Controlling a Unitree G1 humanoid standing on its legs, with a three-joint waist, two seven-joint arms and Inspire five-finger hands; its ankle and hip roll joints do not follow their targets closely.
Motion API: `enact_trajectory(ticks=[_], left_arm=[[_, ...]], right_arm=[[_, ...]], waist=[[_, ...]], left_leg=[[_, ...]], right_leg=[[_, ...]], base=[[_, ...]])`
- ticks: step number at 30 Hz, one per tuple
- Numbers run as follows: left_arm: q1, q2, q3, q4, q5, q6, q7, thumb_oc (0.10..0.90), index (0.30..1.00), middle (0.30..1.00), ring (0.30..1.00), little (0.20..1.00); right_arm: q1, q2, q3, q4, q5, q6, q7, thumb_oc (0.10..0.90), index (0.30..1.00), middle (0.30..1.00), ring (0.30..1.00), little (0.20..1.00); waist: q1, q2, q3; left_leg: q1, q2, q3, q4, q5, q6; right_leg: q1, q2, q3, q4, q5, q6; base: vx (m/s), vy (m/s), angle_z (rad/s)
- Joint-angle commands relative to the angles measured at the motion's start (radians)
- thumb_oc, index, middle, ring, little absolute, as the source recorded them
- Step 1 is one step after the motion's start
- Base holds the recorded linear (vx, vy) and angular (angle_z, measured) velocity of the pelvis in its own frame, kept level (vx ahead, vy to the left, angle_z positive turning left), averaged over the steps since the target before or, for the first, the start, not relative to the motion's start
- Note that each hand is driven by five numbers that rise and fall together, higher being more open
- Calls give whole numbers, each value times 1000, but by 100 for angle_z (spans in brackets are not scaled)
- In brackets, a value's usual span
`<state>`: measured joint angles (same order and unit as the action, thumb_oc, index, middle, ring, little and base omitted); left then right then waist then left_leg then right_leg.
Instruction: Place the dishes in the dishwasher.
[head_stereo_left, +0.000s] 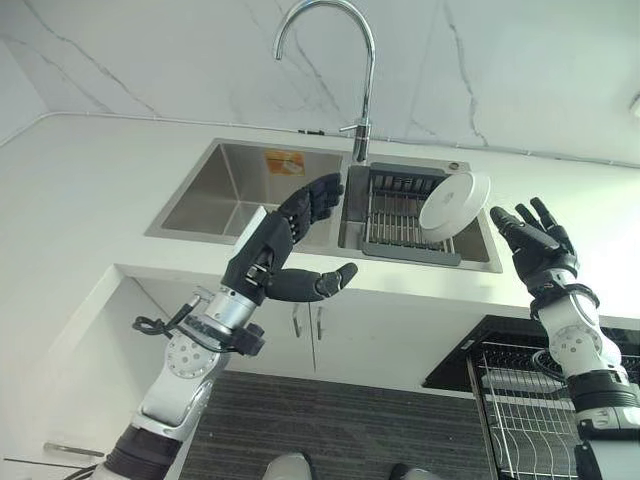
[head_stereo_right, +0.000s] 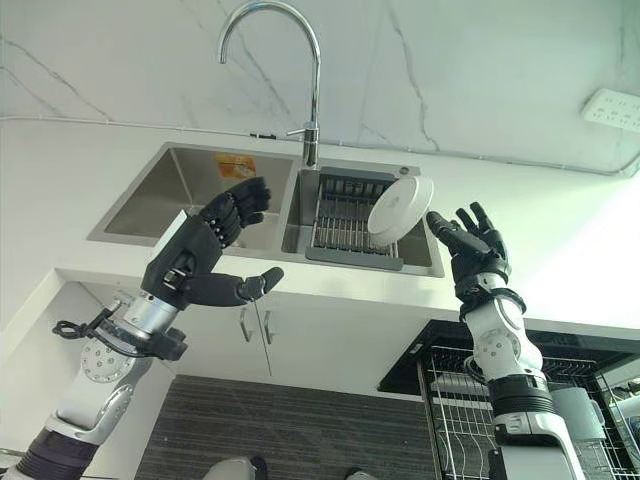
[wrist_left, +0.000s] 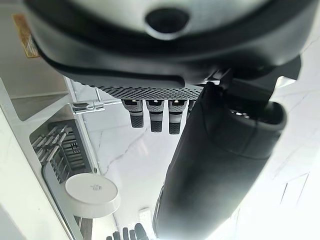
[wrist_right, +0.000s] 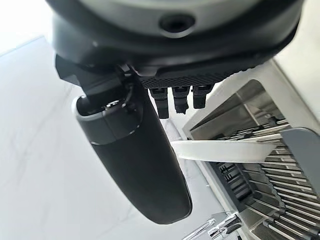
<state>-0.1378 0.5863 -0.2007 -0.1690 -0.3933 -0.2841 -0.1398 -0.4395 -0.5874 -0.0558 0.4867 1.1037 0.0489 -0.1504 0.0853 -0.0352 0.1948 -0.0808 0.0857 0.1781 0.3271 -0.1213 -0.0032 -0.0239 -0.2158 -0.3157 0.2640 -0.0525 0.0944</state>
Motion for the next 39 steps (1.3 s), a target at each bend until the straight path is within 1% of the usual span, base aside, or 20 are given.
enact_trajectory(ticks=[1,7,20,27,32,39], left_arm=[[-71,33,-4,-67,-58,-82,25,800,900,900,900,900],[-72,42,-8,-66,-63,-78,22,800,900,900,900,900],[-83,60,-24,-46,-66,-72,37,800,900,900,900,900],[-79,64,-26,-44,-61,-71,41,800,900,900,900,900],[-81,69,-29,-44,-63,-68,51,800,900,900,900,900],[-83,71,-30,-41,-61,-60,57,800,900,900,900,900]], right_arm=[[-170,-102,-16,5,38,-47,79,800,900,900,900,900],[-205,-127,-3,60,48,-12,103,800,900,900,900,900],[-277,-160,34,173,54,46,112,800,900,900,900,900],[-293,-165,40,203,57,63,106,800,900,900,900,900],[-303,-164,55,219,58,63,100,800,900,900,900,900],[-326,-175,70,257,50,86,124,800,900,900,900,900]], waist=[[24,-10,-88],[32,-10,-89],[47,-10,-87],[51,-11,-85],[55,-9,-84],[58,-10,-85]], left_leg=[[71,22,-74,-27,-155,-55],[69,21,-79,-27,-152,-58],[66,16,-87,-27,-147,-60],[66,17,-88,-27,-145,-61],[66,16,-91,-27,-144,-61],[66,19,-89,-27,-142,-65]], right_leg=[[27,32,-12,36,-138,33],[30,29,-20,36,-141,33],[36,26,-26,36,-144,34],[40,27,-29,36,-147,32],[42,29,-28,36,-151,30],[45,30,-28,36,-155,29]], base=[[0,8,3],[-2,3,1],[-6,7,2],[0,0,0],[0,0,0],[0,0,0]])
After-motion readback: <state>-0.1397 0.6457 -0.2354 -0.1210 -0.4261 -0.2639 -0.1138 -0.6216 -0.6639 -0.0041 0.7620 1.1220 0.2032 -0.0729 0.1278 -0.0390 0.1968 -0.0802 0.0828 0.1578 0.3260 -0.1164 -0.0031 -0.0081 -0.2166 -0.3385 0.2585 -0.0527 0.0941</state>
